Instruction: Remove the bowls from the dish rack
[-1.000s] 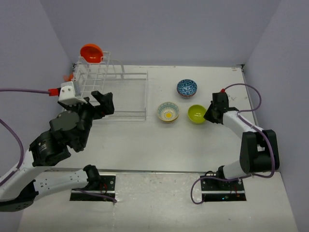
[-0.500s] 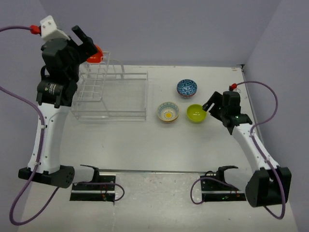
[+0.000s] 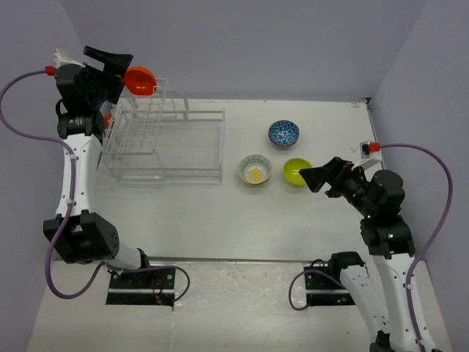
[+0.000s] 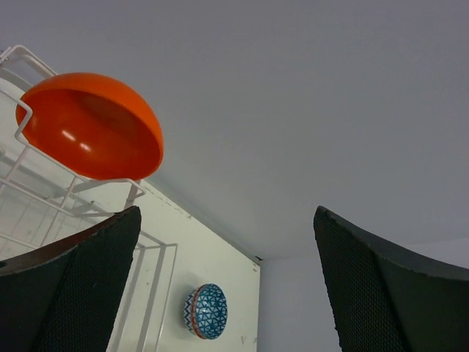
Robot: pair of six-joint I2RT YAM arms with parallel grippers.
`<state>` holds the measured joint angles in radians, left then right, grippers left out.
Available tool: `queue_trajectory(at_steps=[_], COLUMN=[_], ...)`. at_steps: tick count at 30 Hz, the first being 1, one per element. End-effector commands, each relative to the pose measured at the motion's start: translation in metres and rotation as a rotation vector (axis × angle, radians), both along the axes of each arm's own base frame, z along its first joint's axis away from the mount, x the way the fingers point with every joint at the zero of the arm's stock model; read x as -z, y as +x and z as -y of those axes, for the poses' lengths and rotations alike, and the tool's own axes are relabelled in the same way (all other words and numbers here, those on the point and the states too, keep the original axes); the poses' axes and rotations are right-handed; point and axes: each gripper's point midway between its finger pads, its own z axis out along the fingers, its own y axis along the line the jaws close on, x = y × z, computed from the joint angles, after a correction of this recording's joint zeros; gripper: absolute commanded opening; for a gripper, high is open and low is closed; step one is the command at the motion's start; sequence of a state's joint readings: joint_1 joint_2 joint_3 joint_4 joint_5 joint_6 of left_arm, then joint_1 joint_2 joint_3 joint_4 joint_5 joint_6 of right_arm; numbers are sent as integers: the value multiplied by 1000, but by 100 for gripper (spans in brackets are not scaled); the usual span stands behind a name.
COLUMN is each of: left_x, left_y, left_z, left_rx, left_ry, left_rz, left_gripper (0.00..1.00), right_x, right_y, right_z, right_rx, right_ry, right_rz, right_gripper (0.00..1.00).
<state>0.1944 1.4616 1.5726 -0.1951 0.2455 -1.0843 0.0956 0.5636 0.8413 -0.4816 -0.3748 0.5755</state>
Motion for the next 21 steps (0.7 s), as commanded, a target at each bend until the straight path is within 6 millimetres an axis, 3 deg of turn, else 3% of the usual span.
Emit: queue_trajectory(at_steps=[1,9,12,16,21], left_x=[-10,27,50,62,61], left_y=[12,40,51,60,79], left_z=[1,2,-3,-11,-12], left_rx=[8,-69,-117,-162,-145], left_ry=[-97,-172,-191,-188,-187], left_rz=[57,-29,-85,-105,-51], left_gripper=[100,97,97,97,93], right_x=[11,21,19,13,8], right_y=[-14,-9,-12,-17,-21], right_z=[-17,-18,-19,-16,-14], right_rx=[-123,-127,-127,-123,-117], right_ry=[12,26,35,15,-1], right_rz=[-36,-60,-50,-28,-1], right_gripper=[99,99,99,99,99])
